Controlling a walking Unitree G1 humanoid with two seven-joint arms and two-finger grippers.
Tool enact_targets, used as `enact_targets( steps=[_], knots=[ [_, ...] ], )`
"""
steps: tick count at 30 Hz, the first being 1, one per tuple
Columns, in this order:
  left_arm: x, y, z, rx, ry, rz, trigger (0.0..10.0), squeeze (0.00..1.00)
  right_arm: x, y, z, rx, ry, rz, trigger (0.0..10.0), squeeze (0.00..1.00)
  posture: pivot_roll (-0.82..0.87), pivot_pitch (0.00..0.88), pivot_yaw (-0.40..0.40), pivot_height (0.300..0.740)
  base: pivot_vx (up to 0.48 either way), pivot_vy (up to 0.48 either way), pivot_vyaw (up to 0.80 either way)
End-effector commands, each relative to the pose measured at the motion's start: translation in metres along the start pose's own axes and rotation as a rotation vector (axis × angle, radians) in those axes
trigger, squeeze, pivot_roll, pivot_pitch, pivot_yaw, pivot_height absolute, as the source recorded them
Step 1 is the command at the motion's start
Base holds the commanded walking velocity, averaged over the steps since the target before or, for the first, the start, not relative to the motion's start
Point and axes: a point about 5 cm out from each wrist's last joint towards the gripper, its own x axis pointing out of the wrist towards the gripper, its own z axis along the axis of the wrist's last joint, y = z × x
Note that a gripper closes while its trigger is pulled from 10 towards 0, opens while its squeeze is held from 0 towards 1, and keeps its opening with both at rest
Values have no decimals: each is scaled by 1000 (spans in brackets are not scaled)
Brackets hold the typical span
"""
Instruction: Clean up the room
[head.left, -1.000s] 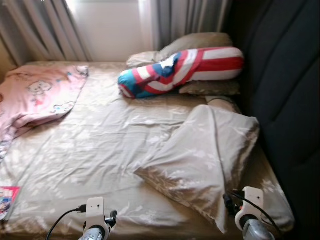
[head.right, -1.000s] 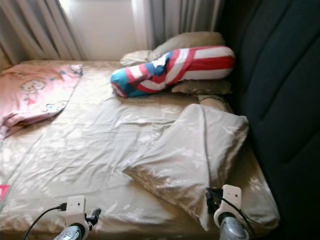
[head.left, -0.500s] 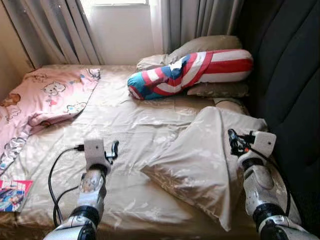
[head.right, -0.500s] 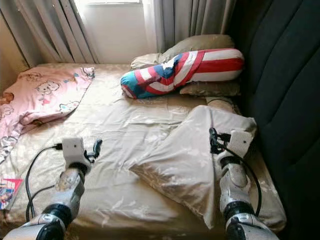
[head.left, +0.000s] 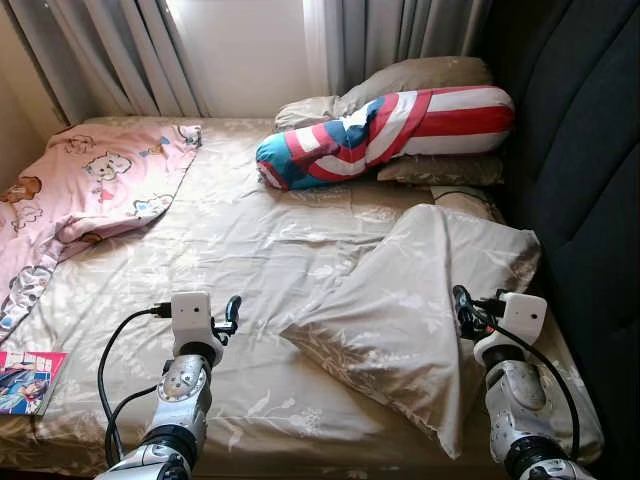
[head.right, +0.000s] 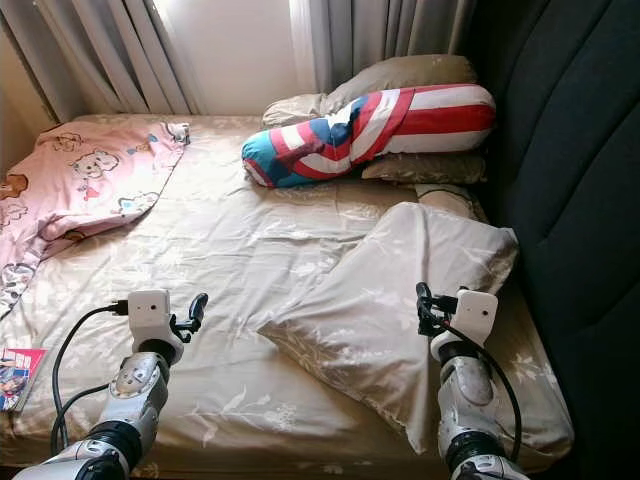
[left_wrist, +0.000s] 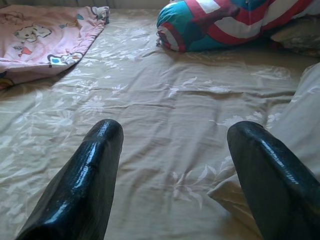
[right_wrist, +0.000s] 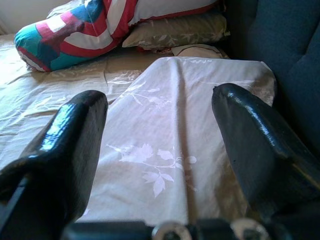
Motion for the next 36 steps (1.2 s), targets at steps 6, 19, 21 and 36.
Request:
enact_targets(
  steps=[6, 19, 21, 36],
  knots=[
    [2, -2, 5, -16, -32, -12, 10000, 0, 6, 6, 0, -43, 52, 26, 10000, 0, -167, 0, 12, 728, 0, 0, 0],
    [5, -4, 10, -10, -37, -27, 10000, 0, 6, 7, 3, -38, 21, 32, 10000, 0, -168, 0, 3, 690, 0, 0, 0],
    [6, -4, 11, -10, -40, -28, 10000, 0, 6, 8, 3, -38, 23, 29, 10000, 0, -170, 0, 3, 690, 0, 0, 0],
    [10, -4, 16, -3, -43, -25, 10000, 0, 8, 11, 2, -21, 46, 42, 10000, 0, -166, 0, 1, 656, 0, 0, 0]
  ],
)
